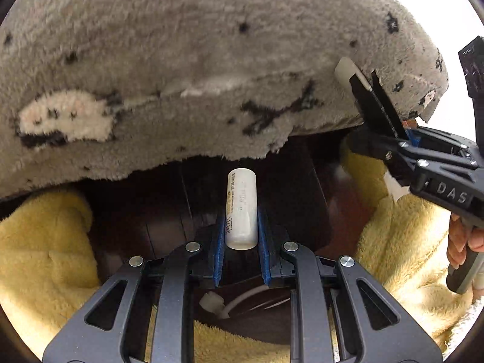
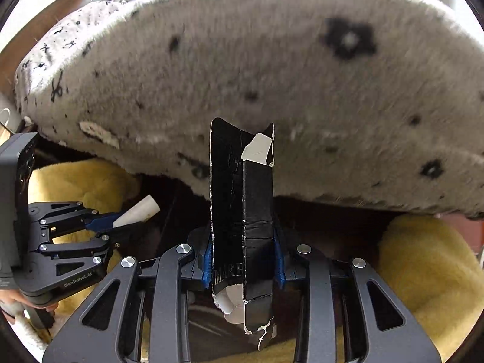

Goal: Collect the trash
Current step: 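Lower both tools into the floor bin and open both to drop the items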

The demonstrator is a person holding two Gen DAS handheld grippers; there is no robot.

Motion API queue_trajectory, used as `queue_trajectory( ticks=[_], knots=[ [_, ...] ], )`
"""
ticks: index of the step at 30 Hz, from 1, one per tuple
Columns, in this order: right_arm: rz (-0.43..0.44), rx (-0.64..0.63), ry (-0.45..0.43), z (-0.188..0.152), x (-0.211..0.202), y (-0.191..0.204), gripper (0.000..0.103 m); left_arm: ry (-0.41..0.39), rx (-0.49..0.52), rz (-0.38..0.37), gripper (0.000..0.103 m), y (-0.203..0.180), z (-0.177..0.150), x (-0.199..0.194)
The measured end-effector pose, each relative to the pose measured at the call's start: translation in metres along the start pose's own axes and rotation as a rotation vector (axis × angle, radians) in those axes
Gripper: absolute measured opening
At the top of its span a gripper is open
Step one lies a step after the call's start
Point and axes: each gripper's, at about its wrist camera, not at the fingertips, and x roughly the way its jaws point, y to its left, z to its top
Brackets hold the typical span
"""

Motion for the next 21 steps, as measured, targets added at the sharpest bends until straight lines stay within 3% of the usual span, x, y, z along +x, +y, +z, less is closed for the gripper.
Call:
queue_trajectory(
  ticks=[13,21],
  knots=[
    [0.019,0.021,0.113,-0.013,0.035,0.002,0.032,0.088,0.006,-0.034,0.018,-0.001,-0.009,0.035],
    [0.008,0.022,0.138,-0.013,0.044,0.005,0.039,0.101,0.026,-0.024,0.019,-0.019,-0.006,0.050]
  ],
)
